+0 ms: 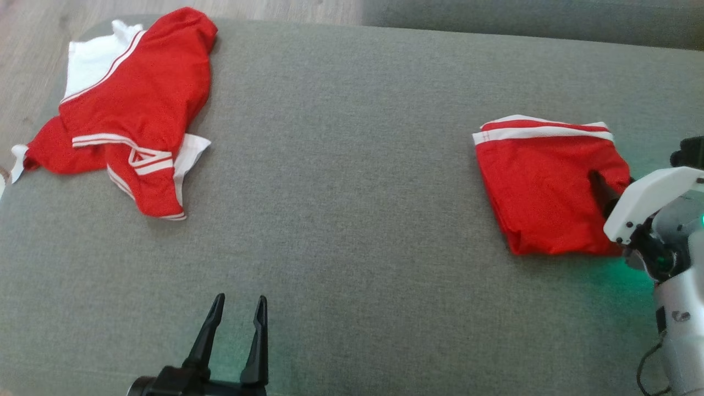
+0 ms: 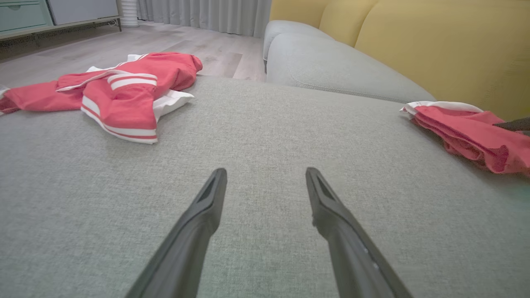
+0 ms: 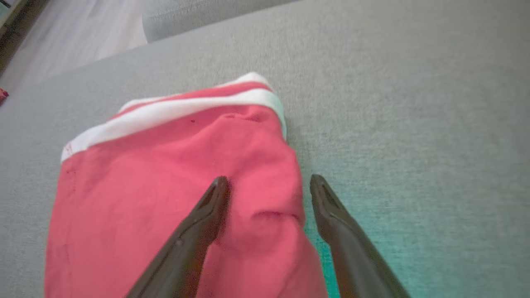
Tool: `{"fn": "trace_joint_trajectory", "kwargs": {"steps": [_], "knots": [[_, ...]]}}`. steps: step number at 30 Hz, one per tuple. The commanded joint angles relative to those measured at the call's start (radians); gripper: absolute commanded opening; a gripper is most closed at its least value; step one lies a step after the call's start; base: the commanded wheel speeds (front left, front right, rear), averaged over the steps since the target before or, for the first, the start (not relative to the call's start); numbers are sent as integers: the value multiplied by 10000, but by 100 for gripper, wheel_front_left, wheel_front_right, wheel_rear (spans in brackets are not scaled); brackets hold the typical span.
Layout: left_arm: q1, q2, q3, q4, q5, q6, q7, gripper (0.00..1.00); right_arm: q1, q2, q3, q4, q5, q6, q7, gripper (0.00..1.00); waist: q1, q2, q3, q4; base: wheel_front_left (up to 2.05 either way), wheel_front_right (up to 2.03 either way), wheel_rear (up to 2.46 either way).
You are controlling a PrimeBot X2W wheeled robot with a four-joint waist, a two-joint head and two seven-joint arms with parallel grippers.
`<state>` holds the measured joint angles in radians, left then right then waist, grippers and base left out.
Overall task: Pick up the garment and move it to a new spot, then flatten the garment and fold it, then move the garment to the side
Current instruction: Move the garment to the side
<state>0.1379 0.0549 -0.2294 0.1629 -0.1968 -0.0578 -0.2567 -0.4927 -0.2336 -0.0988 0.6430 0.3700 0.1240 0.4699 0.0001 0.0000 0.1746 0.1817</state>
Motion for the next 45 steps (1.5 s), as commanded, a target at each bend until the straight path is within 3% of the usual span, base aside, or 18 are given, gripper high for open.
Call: {"fn": "trace_joint_trajectory", "kwargs": {"steps": [1, 9, 11, 17, 25, 33, 40, 41, 42, 45], "knots": [[-370, -47, 233, -259, -65, 101, -51, 100, -410, -171, 163, -13, 59, 67, 94, 100, -1, 0, 90, 93, 0, 0, 0], [-469, -47, 189, -305, -29, 110, -51, 100, -717, 28, 26, 1127, 499, 67, 565, 100, -1, 0, 267, -55, 0, 0, 0], [-540, -47, 164, -318, -7, 114, -51, 100, -889, 142, 30, 1229, 820, 67, 619, 0, -1, 0, 354, -176, 0, 0, 0], [-680, -47, 280, -439, 45, 178, -51, 100, -1666, -148, 229, 1234, 560, 67, -281, 0, -1, 0, 824, -1121, 0, 0, 0], [-1450, -45, 304, -452, 543, -53, -51, 100, -2872, -1729, 203, 1446, -919, 67, -1408, 0, -1, 0, 2031, -2533, 0, 0, 0], [-1923, 191, 422, -482, 1117, -255, -51, 100, -3841, -2823, -41, 1859, -2273, 67, -1726, 0, -1, 0, 2877, -2917, 0, 0, 0], [-1757, 324, 599, -516, 1220, -301, -51, 100, -4238, -3297, -18, 2136, -3695, 67, -1981, 0, -1, 0, 2932, -2952, 0, 0, 0], [-1754, 322, 615, -524, 1225, -305, -51, 100, -4257, -3285, -97, 2158, -3922, 67, -2047, 22, -1, 0, 2914, -2947, 0, 0, 0], [-1746, 307, 634, -537, 1235, -308, -51, 100, -4276, -3215, -321, 2182, -4393, 67, -2185, 100, -1, 0, 2868, -2950, 0, 0, 0], [-1711, 274, 641, -549, 1238, -308, -51, 100, -4246, -3021, -547, 2044, -5069, 67, -2591, 100, -1, 0, 2762, -2977, 0, 0, 0]]}}
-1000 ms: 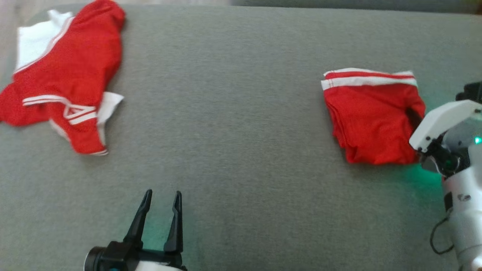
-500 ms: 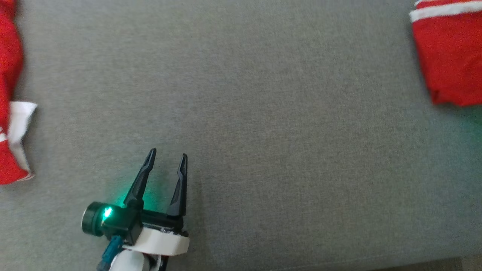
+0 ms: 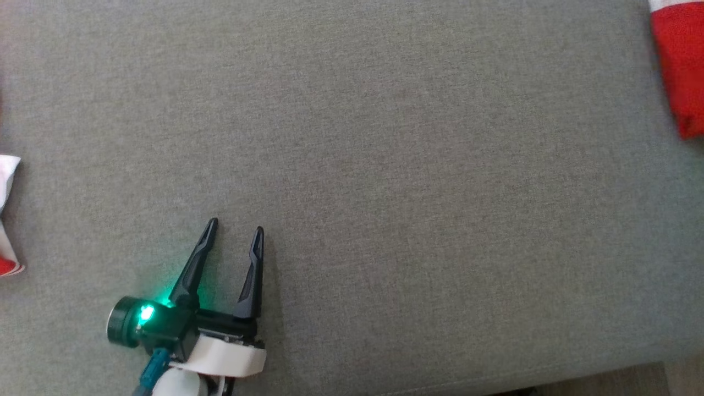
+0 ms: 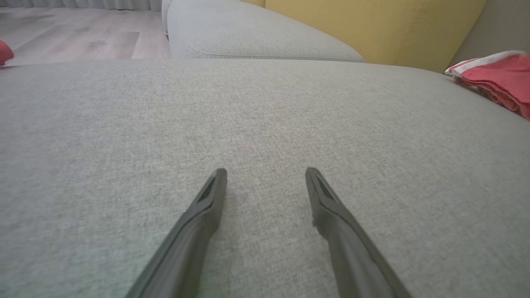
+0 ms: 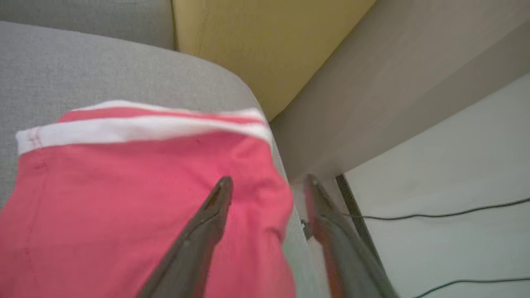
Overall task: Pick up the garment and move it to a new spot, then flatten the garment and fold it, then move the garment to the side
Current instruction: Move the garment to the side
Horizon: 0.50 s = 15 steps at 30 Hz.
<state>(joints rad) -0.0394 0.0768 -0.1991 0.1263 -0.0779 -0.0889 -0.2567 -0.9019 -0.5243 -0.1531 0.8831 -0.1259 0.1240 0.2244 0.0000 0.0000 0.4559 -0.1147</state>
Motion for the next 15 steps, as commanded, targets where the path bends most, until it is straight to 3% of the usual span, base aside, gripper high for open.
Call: {"fn": "trace_joint_trajectory", "kwargs": {"steps": [1, 9, 15], "knots": [[79, 41, 331, -176, 47, 2, -51, 100, -132, -49, -50, -435, -331, 67, -283, 100, 0, 0, -108, -16, 0, 0, 0], [303, -95, 363, -93, -148, 28, -51, 100, 288, 724, -47, -1417, -976, 67, -1660, 100, 0, 0, -931, 52, 0, 0, 0], [700, -218, 418, 2, -559, 132, -51, 100, 1683, 1614, 622, -3111, -430, 67, -2596, 100, 0, 0, -2220, 369, 0, 0, 0]]}}
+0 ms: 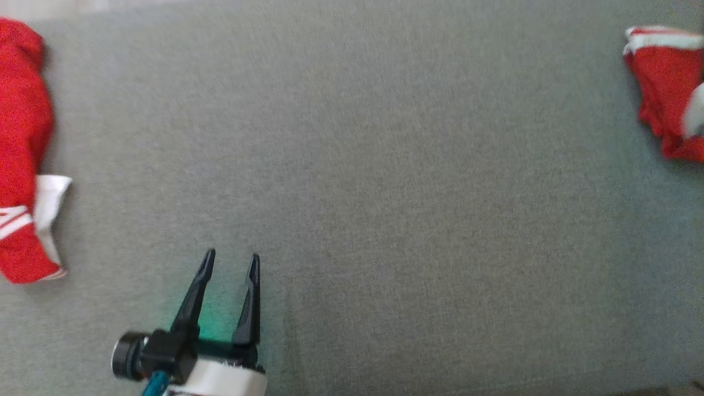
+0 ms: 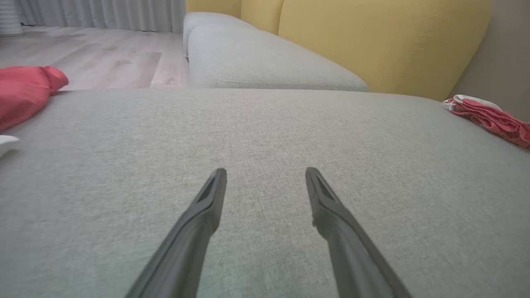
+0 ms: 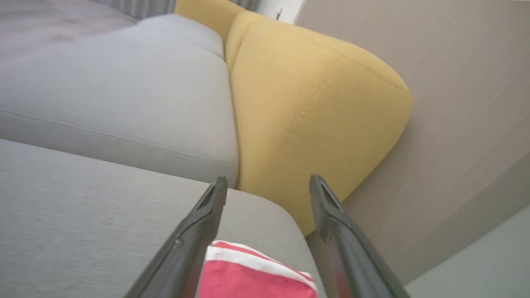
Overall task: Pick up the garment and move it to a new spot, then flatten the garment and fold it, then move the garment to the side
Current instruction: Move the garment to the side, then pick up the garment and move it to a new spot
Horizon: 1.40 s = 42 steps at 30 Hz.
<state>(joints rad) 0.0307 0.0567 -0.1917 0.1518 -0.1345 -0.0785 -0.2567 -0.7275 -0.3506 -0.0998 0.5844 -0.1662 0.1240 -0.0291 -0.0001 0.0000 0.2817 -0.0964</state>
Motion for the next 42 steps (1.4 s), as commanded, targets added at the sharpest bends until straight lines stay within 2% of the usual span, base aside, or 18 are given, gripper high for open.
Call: {"fn": "trace_joint_trajectory", "kwargs": {"steps": [1, 6, 10, 15, 18, 25, 42], "knots": [[115, -28, 354, -233, -68, 55, -51, 100, 320, 45, 197, -485, 161, 67, -139, 100, 1, 0, -754, 258, 0, 0, 0], [812, -56, 550, -247, -378, 214, -51, 100, 2702, 635, 551, -2559, 697, 67, -608, 100, 1, 0, -1950, 644, 0, 0, 0], [1303, -61, 691, -292, -563, 258, -51, 100, 4731, 1370, 276, -3813, 748, 67, -1001, 100, 1, 0, -2607, 916, 0, 0, 0], [1690, -62, 908, -353, -604, 253, -51, 100, 6695, 2436, 205, -4354, 788, 67, -1524, 100, 1, 0, -2990, 1111, 0, 0, 0], [1762, -63, 1066, -368, -589, 213, -51, 100, 7416, 2767, 420, -4342, 727, 67, -1856, 100, 1, 0, -3070, 1168, 0, 0, 0], [1737, -63, 1316, -221, -493, 128, -51, 100, 8183, 2990, 704, -3797, 771, 67, -2244, 100, 1, 0, -3053, 1327, 0, 0, 0], [1668, -64, 1339, -120, -541, 94, -51, 100, 8128, 3002, 1042, -3622, 1318, 67, -2325, 100, 1, 0, -2959, 1161, 0, 0, 0]]}}
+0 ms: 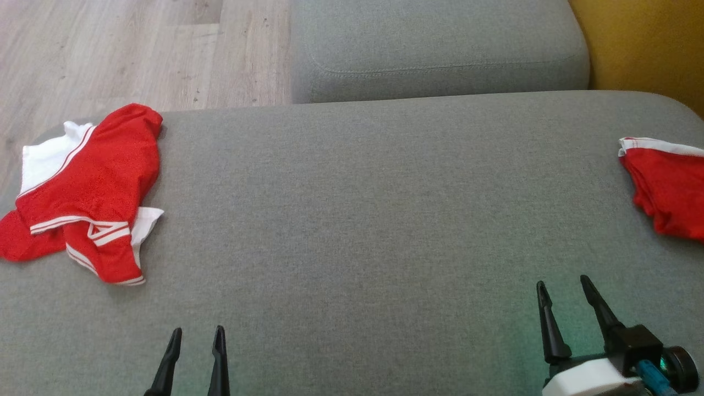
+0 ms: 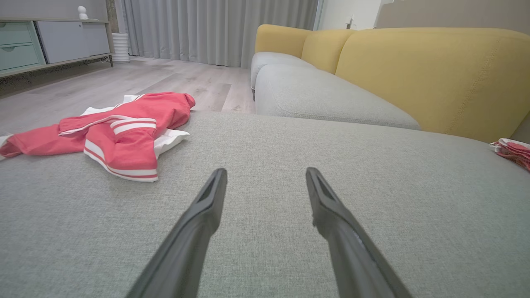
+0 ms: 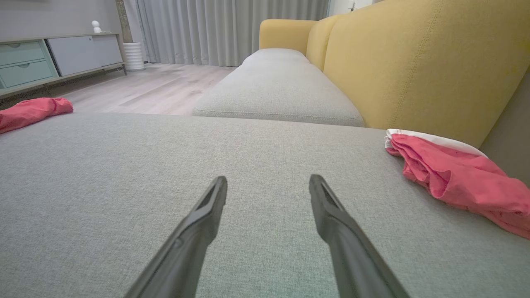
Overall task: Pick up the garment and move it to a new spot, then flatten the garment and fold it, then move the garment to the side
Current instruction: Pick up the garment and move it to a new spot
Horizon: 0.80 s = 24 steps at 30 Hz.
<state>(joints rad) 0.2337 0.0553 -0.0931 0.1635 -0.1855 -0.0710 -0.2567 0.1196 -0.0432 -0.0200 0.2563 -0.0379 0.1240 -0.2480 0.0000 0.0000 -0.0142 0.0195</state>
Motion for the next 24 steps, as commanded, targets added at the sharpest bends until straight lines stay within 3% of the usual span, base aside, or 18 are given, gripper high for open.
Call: {"fn": "trace_joint_trajectory", "kwargs": {"steps": [1, 24], "knots": [[-367, -50, 349, -233, -33, 17, -51, 100, -342, -71, 254, -347, 42, 67, -135, 100, 0, 0, 0, -5, 0, 0, 0], [-333, -51, 344, -231, 78, -52, -51, 100, -154, -70, 215, -382, 316, 67, -137, 100, 0, 0, -126, -13, 0, 0, 0]]}}
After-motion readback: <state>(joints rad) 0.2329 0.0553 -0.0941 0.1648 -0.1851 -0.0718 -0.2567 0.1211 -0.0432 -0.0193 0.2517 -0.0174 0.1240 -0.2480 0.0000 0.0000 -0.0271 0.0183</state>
